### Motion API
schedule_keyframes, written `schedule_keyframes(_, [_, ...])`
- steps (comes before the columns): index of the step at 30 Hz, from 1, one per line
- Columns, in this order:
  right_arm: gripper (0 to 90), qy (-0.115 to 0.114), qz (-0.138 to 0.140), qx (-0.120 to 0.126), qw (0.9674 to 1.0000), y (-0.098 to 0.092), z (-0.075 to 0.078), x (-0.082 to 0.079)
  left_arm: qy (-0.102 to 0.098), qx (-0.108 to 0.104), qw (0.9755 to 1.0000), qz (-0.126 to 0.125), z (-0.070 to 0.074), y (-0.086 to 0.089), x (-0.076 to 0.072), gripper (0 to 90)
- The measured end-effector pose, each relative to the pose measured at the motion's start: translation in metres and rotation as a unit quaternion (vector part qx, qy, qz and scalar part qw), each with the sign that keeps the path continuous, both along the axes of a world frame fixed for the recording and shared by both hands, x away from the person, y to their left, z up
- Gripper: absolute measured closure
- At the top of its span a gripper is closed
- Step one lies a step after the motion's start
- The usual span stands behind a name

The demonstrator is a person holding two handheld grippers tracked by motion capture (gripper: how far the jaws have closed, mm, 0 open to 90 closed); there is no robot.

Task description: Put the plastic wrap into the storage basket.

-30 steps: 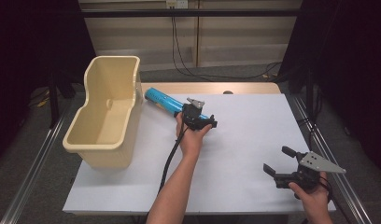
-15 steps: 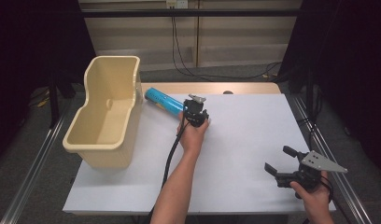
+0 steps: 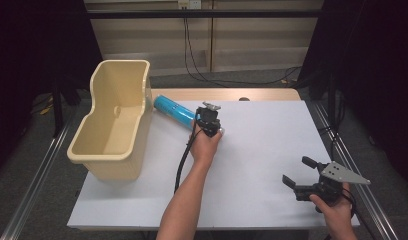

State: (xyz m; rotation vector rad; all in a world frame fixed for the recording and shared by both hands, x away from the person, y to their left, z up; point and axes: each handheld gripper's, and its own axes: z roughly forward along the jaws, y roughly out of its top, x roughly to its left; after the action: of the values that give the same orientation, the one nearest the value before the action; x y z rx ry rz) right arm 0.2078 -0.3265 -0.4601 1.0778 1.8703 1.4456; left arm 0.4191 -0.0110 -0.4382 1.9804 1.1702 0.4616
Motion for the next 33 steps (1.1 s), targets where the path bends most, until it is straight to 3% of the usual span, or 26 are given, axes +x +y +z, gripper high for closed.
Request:
schedule_keyframes(2, [0.9,0.004,-0.001,0.000,1.0000,0.001,-0.001,0.001,0.006,-0.005,1.0000,0.005,0.002,0.008,-0.007,90.0])
schedule_keyframes(7, [0.9,0.003,0.001,-0.004,1.0000,0.003,0.000,0.002,0.032,0.014,0.9993,0.013,0.003,0.025,-0.019,90.0])
schedule_keyframes(9, [0.9,0.003,0.001,-0.005,1.0000,0.005,0.001,0.001,0.038,-0.006,0.9991,0.020,-0.002,0.034,-0.023,90.0])
schedule_keyframes(10, [0.9,0.000,0.000,-0.005,1.0000,0.006,0.001,0.001,0.031,-0.022,0.9990,0.023,-0.001,0.039,-0.025,90.0])
schedule_keyframes(13, [0.9,-0.001,0.001,-0.005,1.0000,0.007,0.002,0.001,0.019,-0.030,0.9991,0.023,0.003,0.038,-0.022,90.0])
schedule_keyframes(14, [0.9,-0.001,0.002,-0.005,1.0000,0.008,0.002,0.001,0.021,-0.037,0.9987,0.026,0.004,0.037,-0.020,90.0])
schedule_keyframes(16, [0.9,0.000,0.002,-0.005,1.0000,0.008,0.002,0.001,0.008,-0.031,0.9994,0.014,0.006,0.029,-0.014,90.0])
schedule_keyframes(17, [0.9,0.001,0.002,-0.004,1.0000,0.007,0.002,0.001,-0.002,-0.041,0.9991,0.006,0.006,0.024,-0.011,90.0])
schedule_keyframes(19, [0.9,0.002,0.002,-0.003,1.0000,0.007,0.001,0.002,0.002,-0.052,0.9986,0.009,0.002,0.009,0.001,90.0])
schedule_keyframes(28, [0.9,0.005,0.001,0.004,1.0000,0.001,0.000,0.002,0.000,-0.025,0.9997,-0.002,-0.012,-0.019,0.015,90.0])
schedule_keyframes(33, [0.9,0.006,0.004,0.003,1.0000,0.002,0.000,0.002,0.014,-0.014,0.9997,-0.015,-0.020,-0.028,0.020,90.0])
